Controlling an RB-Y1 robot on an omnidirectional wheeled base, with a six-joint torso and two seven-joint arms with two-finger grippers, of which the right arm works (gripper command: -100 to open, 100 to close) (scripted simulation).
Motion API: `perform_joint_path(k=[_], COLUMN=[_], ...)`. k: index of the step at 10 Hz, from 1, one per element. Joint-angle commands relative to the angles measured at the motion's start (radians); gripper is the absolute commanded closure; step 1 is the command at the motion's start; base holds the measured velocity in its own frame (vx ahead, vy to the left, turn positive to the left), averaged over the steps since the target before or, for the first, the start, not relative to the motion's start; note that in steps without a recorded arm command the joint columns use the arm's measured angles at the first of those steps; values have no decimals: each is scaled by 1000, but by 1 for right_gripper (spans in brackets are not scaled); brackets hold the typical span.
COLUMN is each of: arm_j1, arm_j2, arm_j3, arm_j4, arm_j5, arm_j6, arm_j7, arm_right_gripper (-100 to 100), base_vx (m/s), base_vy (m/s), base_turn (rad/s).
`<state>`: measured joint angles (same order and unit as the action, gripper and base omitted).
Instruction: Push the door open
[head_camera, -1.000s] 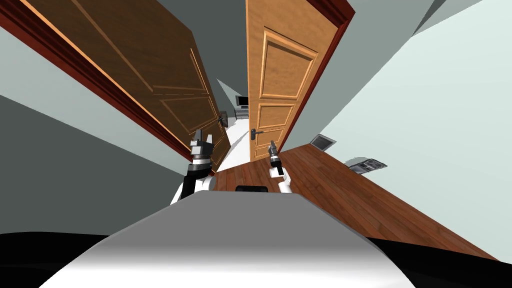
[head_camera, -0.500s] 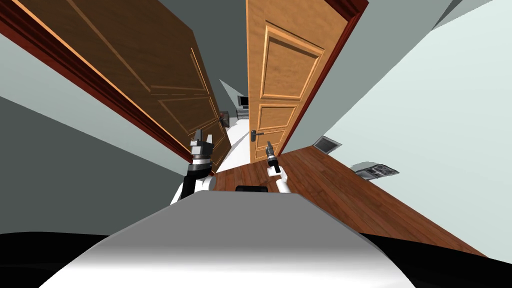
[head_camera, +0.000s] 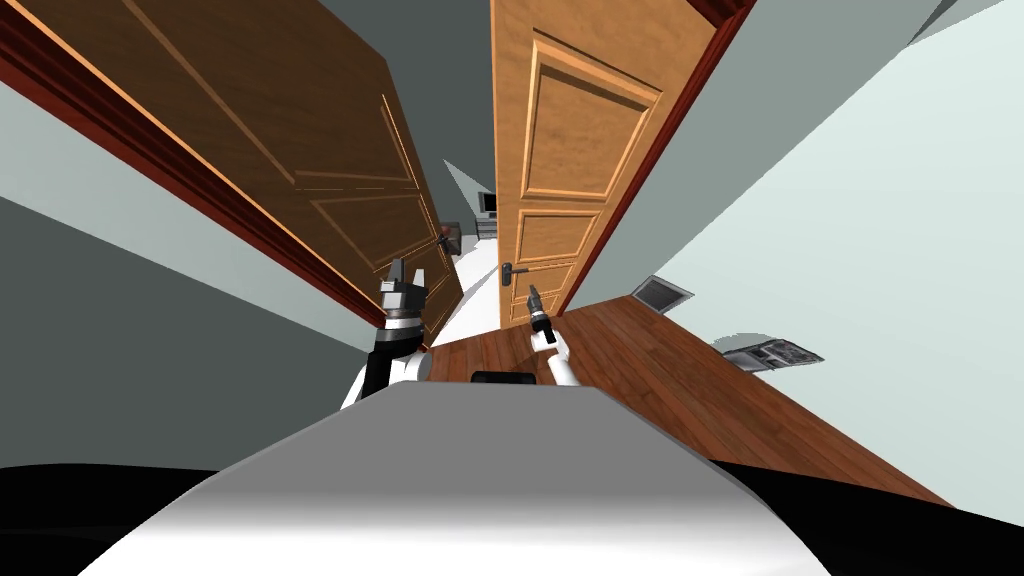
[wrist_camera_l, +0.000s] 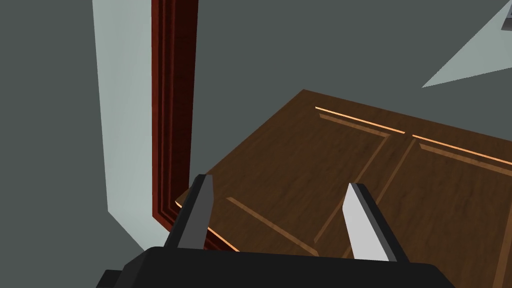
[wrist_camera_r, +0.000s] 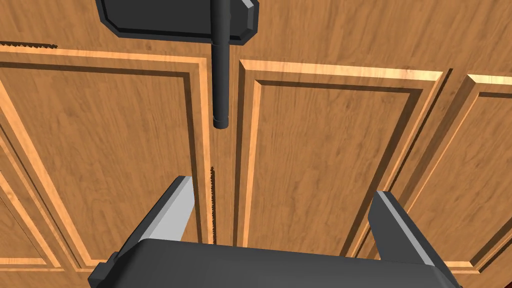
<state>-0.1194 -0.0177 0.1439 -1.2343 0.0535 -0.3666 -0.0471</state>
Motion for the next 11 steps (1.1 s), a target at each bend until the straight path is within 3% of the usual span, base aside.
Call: perform_joint_path(k=[1,9,10,11], arm_j1=[-22,-124,-112,-116], arm_j2=[9,55,54,25], arm_j3=[3,27,25,22], arm_j4=[36,218,206,211], arm_j5=[0,0,1,1], arm_j6=[9,42,33,34], arm_j7=[-1,-16,-11,-12], arm_right_gripper=[-100,-100,-100,-100], base_vx=[95,121,64,81], base_vy=[-39,-67,-34,19], base_turn=[55,58,15,18])
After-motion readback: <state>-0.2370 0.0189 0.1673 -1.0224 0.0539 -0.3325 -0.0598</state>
